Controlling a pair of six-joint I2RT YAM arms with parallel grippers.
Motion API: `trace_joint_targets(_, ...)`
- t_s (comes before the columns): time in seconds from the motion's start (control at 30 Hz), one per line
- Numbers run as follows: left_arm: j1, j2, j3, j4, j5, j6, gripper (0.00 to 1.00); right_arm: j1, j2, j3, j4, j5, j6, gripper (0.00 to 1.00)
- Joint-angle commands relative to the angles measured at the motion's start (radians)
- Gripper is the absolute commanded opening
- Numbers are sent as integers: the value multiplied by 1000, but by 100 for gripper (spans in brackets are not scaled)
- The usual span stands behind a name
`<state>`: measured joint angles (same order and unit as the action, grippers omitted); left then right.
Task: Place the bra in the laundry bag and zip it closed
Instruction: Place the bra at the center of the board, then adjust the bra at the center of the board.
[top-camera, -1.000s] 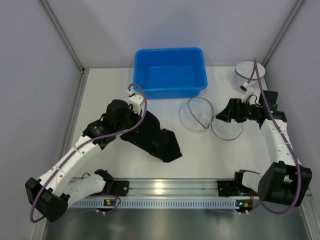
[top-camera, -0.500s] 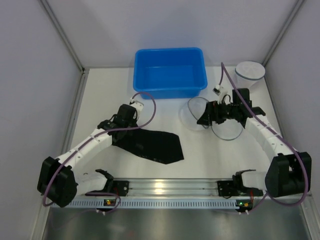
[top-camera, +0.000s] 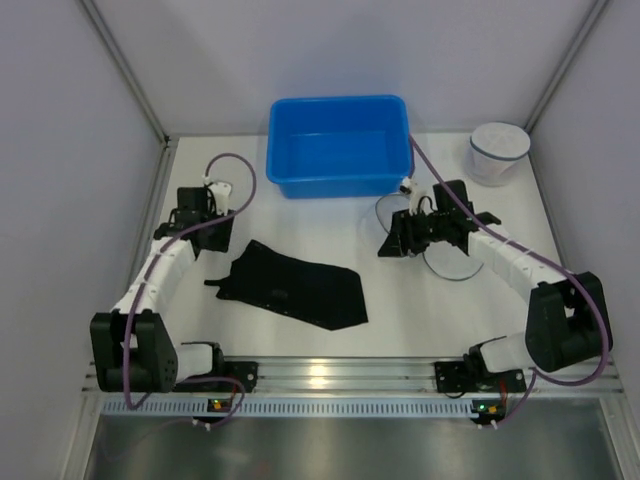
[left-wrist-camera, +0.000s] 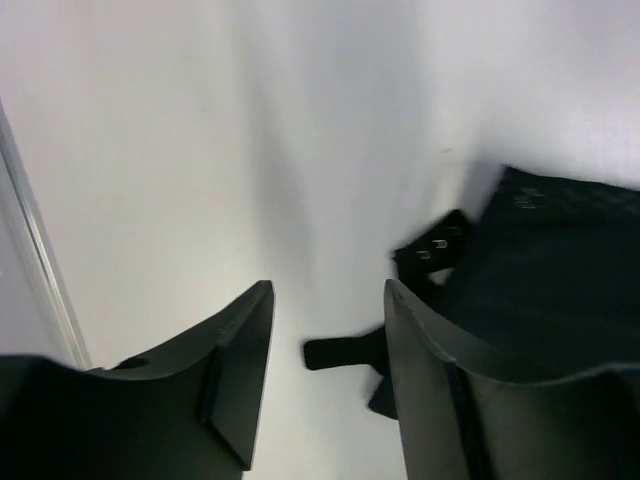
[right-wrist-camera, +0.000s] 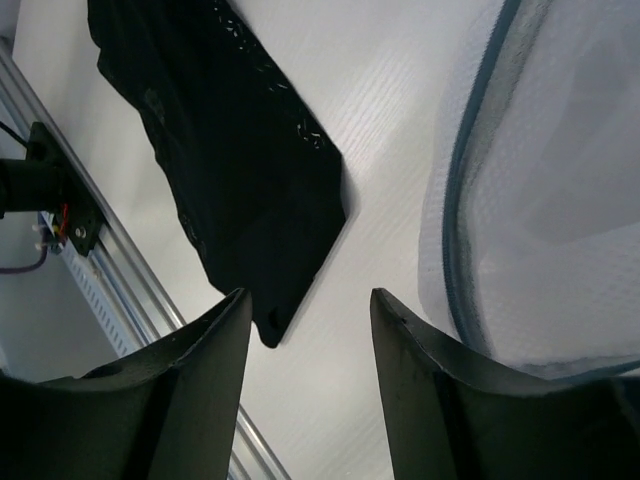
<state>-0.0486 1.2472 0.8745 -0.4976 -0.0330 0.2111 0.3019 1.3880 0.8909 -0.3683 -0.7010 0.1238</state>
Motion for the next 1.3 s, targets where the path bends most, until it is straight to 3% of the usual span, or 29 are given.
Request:
trace_joint_targets(0.0, 148, 81, 40, -56, 175, 94, 52, 61, 6, -9, -15, 38, -53, 51)
trace_joint_targets(0.17, 257, 219, 75, -114, 249, 146, 51, 80, 31, -17, -46, 60, -101, 50)
trace_joint_targets(0.3, 273, 281, 73, -171, 320, 197, 52, 82, 34, -15, -55, 60, -108, 51)
trace_joint_targets(0.5, 277, 278, 17, -179, 260, 277, 52, 82, 52, -1, -90, 58, -147, 51)
trace_joint_targets(0.7, 280, 276, -32, -179, 194, 303, 59, 80, 57, -14, -87, 58, -157, 51)
trace_joint_targets(0.87, 280, 296, -60, -176, 179, 320, 57, 82, 74, -7, -100, 58, -170, 51)
trace_joint_targets(0.97, 280, 333, -55, -177, 191, 303, 39, 80, 83, -9, -95, 57, -168, 51)
trace_joint_targets(1.0, 280, 343, -49, -177, 194, 300, 22, 80, 85, -7, -93, 57, -168, 51)
trace_joint_targets(1.1, 280, 371, -51, -177, 193, 289, 0, 82, 88, -4, -93, 60, -168, 51)
trace_joint_targets(1.27, 308, 353, 3, -162, 174, 251, 0, 82, 88, -1, -87, 60, -164, 51)
